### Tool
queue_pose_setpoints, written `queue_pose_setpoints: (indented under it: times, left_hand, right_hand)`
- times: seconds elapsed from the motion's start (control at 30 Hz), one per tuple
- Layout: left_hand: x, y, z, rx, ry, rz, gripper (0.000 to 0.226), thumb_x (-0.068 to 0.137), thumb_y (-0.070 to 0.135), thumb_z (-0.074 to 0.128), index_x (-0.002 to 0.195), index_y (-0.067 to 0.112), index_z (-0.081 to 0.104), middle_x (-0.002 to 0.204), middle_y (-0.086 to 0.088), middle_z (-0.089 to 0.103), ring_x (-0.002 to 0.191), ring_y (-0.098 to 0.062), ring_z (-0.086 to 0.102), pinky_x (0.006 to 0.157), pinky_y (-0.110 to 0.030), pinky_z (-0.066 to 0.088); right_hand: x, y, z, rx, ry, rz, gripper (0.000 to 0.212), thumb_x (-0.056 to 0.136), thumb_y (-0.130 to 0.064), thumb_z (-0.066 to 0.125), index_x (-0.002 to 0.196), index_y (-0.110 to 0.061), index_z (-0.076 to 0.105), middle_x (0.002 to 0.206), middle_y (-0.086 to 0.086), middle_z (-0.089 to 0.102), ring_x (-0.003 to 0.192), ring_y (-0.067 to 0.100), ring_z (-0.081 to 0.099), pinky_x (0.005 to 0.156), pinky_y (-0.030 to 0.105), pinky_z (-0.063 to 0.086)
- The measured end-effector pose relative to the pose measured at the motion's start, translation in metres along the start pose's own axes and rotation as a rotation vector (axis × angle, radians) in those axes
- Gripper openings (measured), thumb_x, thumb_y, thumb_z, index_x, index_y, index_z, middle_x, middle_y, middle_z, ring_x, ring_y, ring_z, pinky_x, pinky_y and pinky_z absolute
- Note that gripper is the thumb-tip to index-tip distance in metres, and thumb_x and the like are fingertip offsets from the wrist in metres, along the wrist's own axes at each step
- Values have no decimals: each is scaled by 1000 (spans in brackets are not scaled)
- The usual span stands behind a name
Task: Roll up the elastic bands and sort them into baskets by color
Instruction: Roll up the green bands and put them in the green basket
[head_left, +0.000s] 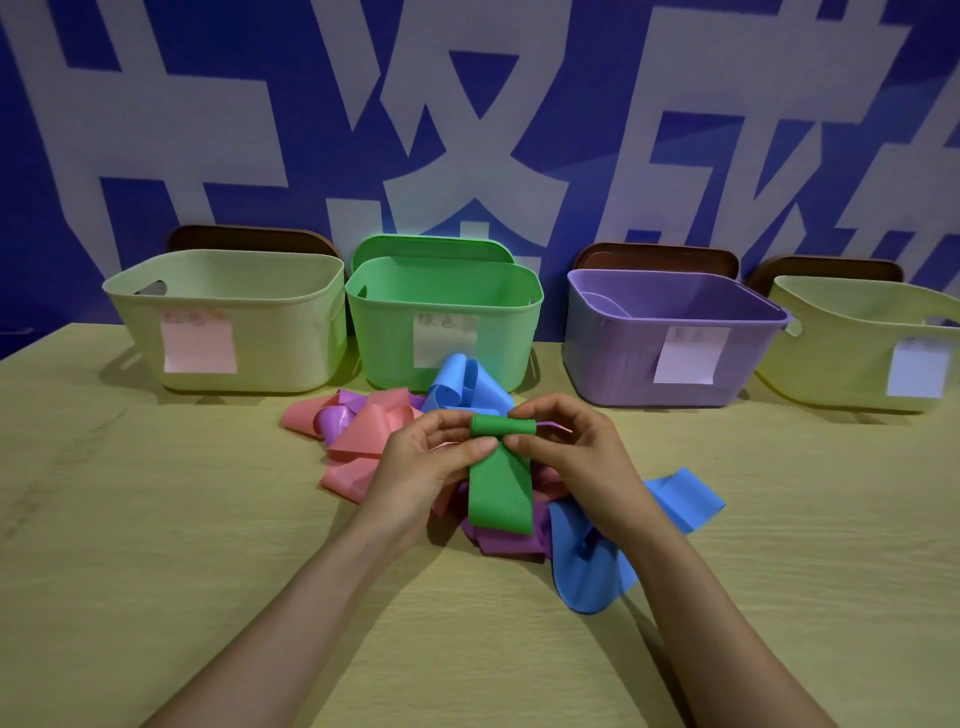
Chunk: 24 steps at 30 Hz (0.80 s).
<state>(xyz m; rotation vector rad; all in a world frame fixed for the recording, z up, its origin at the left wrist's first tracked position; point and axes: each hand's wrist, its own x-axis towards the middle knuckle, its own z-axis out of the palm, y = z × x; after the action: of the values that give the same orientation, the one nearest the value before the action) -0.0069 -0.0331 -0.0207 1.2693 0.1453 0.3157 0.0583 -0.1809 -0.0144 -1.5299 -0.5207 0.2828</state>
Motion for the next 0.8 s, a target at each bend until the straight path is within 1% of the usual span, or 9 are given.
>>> queue_pose_setpoints:
  times: [0.1,0.17,0.23,0.3,0.37,0.47,0.57,0.67,0.8]
  left_hand:
    - [-2,0,4,-30,-9,6,22,82,-10,61,102,-4,57,83,-12,60,39,-2,54,36,-10,38]
    - [-3,0,6,-70,-4,-3,14,85,-7,58,98,-3,57,75,-8,56,36,-1,52,35,-10,38]
    - [-1,0,5,-89,8,-2,10,83,-4,61,93,0,60,77,-9,61,47,-4,60,42,-12,45]
    - [2,-3,1,-93,15,24,16,76,1,67,91,4,64,85,-9,67,65,-11,68,57,-19,55]
    - [3,-3,-1,-80,19,47,24,68,6,70,92,6,66,87,-7,70,75,-16,69,67,-25,57]
    - [2,-2,-1,-70,9,51,24,71,-1,69,94,7,67,87,-8,72,78,-19,70,68,-25,57]
    - [1,-3,1,-80,5,32,27,75,-6,67,97,10,67,89,-7,71,79,-17,69,63,-22,55]
    - [1,-5,1,-92,-44,-51,31,79,-6,64,107,8,61,87,-6,69,79,-16,69,67,-24,57]
    - [2,-7,-1,-83,-68,-70,25,79,-8,63,102,2,63,88,-13,70,78,-20,70,68,-25,58]
  right_hand:
    - [0,-1,0,9,-1,2,19,80,5,68,89,-10,62,79,11,65,59,12,58,45,22,47]
    - [1,-1,0,23,-13,4,20,80,6,67,88,-11,62,79,9,65,65,16,60,47,24,48]
    - [0,-1,1,19,-36,11,23,81,5,68,91,-15,62,79,6,65,63,14,59,45,23,46]
    - [0,-2,1,16,-59,15,27,81,2,69,98,-17,60,84,2,68,64,11,61,45,22,46]
    - [-1,-4,1,50,-72,16,29,82,-3,70,107,-14,59,82,-1,67,59,5,61,44,21,44]
    - [0,-4,-1,70,-50,6,21,86,-11,67,105,-4,61,67,-4,61,46,0,53,39,16,39]
    - [0,-2,-1,55,-12,-3,15,84,-12,68,96,-4,65,73,4,64,56,5,58,41,18,42]
    - [1,-2,-2,80,26,-16,12,83,-11,70,93,-7,65,76,8,63,63,11,58,46,22,45]
    - [0,-2,-1,47,30,-53,14,80,-5,72,93,-7,65,86,20,65,73,14,63,61,37,53]
